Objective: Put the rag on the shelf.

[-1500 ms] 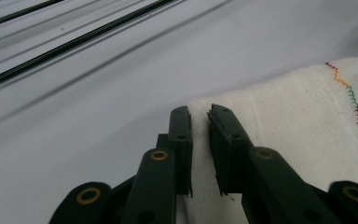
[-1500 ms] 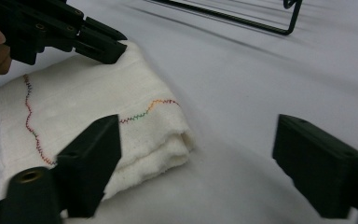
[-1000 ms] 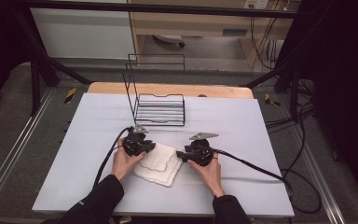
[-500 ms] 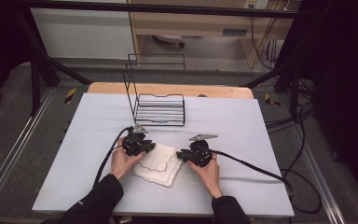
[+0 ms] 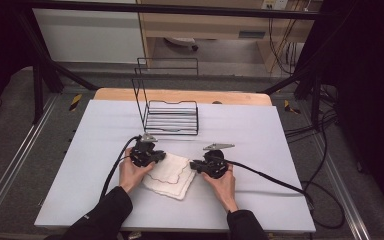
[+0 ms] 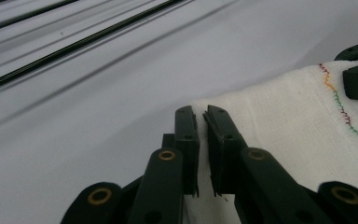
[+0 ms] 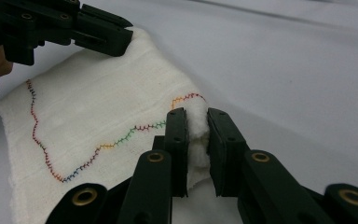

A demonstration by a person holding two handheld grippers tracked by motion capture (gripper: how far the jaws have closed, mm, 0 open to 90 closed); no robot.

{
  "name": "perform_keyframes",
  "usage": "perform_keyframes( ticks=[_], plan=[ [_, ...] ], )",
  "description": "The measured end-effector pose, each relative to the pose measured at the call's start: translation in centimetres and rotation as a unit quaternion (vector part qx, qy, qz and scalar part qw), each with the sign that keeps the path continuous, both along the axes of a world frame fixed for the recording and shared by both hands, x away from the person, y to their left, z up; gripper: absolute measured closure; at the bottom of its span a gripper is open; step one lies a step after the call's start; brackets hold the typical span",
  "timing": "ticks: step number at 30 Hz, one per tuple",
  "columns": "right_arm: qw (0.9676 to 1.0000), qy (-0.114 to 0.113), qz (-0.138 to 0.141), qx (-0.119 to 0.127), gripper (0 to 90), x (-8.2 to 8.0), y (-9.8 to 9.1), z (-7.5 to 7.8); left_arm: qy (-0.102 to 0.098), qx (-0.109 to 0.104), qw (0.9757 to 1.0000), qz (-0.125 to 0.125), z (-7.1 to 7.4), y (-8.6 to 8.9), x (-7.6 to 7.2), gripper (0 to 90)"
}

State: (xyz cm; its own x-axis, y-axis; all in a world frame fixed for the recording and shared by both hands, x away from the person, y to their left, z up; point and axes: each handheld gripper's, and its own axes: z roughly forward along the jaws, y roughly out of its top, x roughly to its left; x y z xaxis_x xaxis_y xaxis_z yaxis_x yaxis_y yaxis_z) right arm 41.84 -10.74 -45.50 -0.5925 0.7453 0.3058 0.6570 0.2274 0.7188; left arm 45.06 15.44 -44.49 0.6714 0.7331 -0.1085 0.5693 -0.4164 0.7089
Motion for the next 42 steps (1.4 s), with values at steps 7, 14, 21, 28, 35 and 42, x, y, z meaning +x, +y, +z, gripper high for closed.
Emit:
perform_keyframes(
  ticks=[7,14,21,28,35,42],
  plan=[
    [0.9997,-0.021,0.004,0.009,80.1,-0.5,-0.2,1.0,-0.026,-0.022,0.9994,0.002,1.3,0.5,-0.7,83.9],
    [0.9987,-0.047,0.011,0.019,80.3,-1.3,-0.1,2.6,-0.053,-0.044,0.9976,0.007,2.7,1.1,-1.6,84.1],
    [0.9969,-0.071,0.009,0.032,80.4,-1.8,-0.6,4.0,-0.076,-0.061,0.9953,0.003,4.0,1.3,-2.7,84.1],
    [0.9946,-0.098,0.017,0.027,80.4,-2.3,-0.6,5.1,-0.095,-0.072,0.9929,0.003,5.2,1.7,-3.9,84.1],
    [0.9916,-0.122,0.024,0.035,80.5,-2.8,-0.9,6.3,-0.108,-0.086,0.9903,0.003,6.1,2.0,-4.7,84.1],
    [0.9892,-0.141,0.024,0.032,80.8,-3.2,-1.2,7.3,-0.121,-0.100,0.9876,0.003,6.9,1.9,-5.4,84.2]
  ],
)
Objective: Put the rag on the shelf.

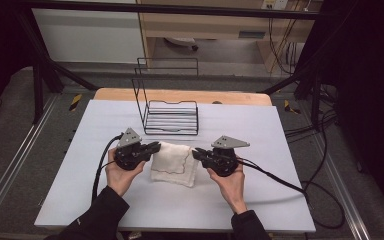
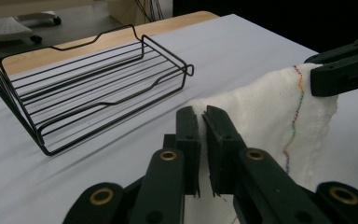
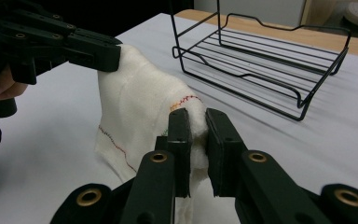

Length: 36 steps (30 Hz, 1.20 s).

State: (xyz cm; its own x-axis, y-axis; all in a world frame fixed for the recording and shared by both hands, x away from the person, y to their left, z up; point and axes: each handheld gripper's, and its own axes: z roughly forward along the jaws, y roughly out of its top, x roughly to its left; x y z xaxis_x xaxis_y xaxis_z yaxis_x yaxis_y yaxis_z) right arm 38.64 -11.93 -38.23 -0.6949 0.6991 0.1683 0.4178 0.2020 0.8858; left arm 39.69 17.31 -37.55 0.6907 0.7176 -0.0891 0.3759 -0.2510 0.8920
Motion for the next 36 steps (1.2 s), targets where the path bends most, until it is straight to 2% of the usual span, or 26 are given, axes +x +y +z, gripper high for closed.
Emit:
perform_keyframes(
  ticks=[10,18,25,36],
  plan=[
    [0.9993,-0.036,0.004,0.004,80.9,-0.7,-0.4,1.7,-0.022,-0.016,0.9996,0.001,1.3,0.1,-0.9,84.2],
    [0.9987,-0.050,0.004,0.010,81.0,-1.1,-0.5,2.6,-0.035,-0.028,0.9990,0.003,2.2,0.2,-1.4,84.2],
    [0.9973,-0.071,0.005,0.016,81.1,-1.6,-0.3,3.8,-0.051,-0.046,0.9976,0.007,3.1,0.5,-1.8,84.2],
    [0.9949,-0.097,0.003,0.027,81.2,-1.9,-0.3,5.2,-0.074,-0.059,0.9955,0.009,4.7,0.7,-2.4,84.2]
  ],
)
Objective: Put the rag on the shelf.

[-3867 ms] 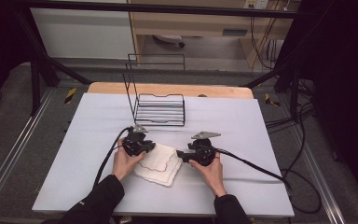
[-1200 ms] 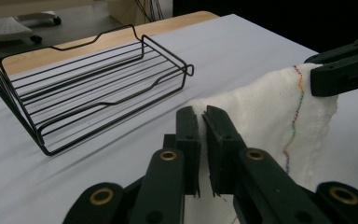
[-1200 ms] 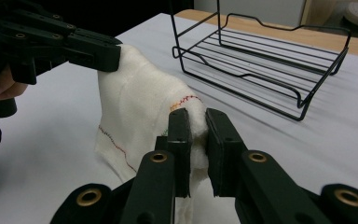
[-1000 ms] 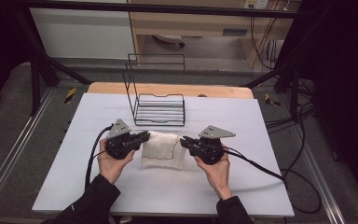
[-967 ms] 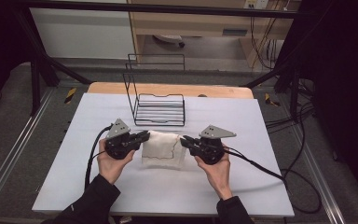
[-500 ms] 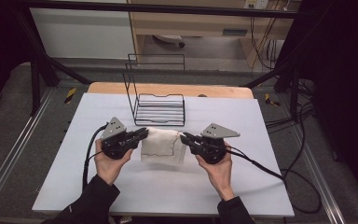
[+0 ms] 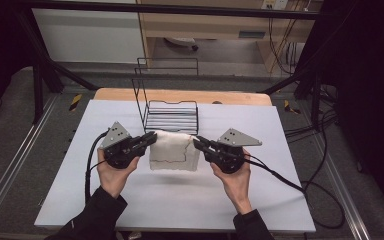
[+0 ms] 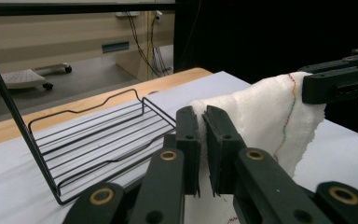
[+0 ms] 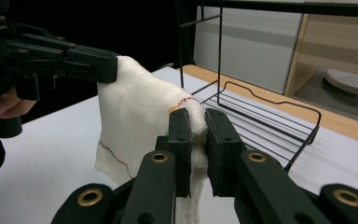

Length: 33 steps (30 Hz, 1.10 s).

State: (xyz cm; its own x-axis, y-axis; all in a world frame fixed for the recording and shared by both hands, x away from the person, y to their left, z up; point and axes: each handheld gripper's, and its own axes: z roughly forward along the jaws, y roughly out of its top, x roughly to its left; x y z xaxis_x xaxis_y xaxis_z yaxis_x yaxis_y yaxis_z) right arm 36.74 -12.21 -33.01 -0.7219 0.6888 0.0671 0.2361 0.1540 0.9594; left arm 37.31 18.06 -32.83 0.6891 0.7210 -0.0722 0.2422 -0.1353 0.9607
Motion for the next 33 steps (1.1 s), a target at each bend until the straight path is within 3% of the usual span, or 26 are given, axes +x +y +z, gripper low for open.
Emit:
perform_keyframes(
  ticks=[33],
  plan=[
    [0.9975,-0.062,-0.023,0.023,81.5,1.8,0.8,5.3,-0.048,-0.045,0.9976,0.021,4.9,0.5,1.7,84.3]
  ],
)
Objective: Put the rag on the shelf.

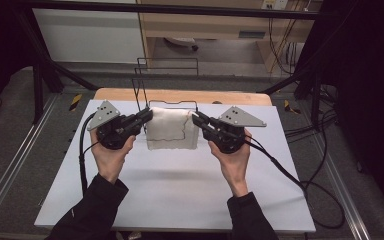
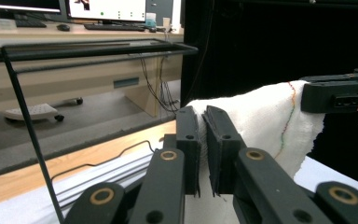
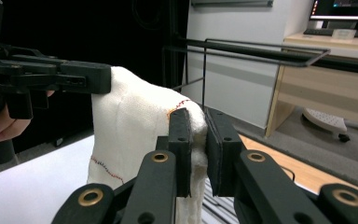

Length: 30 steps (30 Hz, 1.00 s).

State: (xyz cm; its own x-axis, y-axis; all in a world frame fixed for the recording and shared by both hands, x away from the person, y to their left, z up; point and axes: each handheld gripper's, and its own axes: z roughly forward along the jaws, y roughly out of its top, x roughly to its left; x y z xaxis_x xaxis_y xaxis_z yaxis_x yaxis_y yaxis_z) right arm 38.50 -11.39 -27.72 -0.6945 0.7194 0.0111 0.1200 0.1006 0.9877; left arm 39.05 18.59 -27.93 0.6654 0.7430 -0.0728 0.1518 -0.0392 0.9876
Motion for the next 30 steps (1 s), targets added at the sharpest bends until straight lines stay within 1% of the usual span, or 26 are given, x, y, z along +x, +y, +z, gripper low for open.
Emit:
perform_keyframes(
  ticks=[3,6,7,9,14,18,23,30],
  plan=[
    [1.0000,-0.007,-0.001,0.000,81.5,0.3,0.2,0.6,-0.004,-0.003,1.0000,0.002,0.4,0.1,0.2,84.3],
    [1.0000,-0.008,-0.002,0.000,81.5,0.5,0.3,0.9,-0.006,-0.005,1.0000,0.006,0.7,0.2,0.4,84.3],
    [0.9999,-0.012,-0.002,-0.001,81.5,0.6,0.4,1.2,-0.007,-0.005,0.9999,0.006,0.9,0.3,0.5,84.3],
    [0.9999,-0.012,-0.003,0.001,81.5,0.7,0.5,1.3,-0.010,-0.005,0.9999,0.007,1.1,0.3,0.7,84.3],
    [0.9997,-0.021,-0.007,0.006,81.5,1.1,0.6,2.0,-0.017,-0.011,0.9998,0.010,1.7,0.4,1.1,84.3],
    [0.9996,-0.026,-0.010,0.006,81.5,1.5,0.7,2.8,-0.018,-0.016,0.9996,0.013,2.3,0.4,1.5,84.3],
    [0.9993,-0.033,-0.014,0.011,81.5,1.9,0.8,3.4,-0.026,-0.017,0.9994,0.014,3.0,0.4,1.9,84.3],
    [0.9988,-0.042,-0.019,0.015,81.5,2.3,1.0,4.2,-0.031,-0.025,0.9990,0.018,3.5,0.5,2.6,84.3]
  ],
)
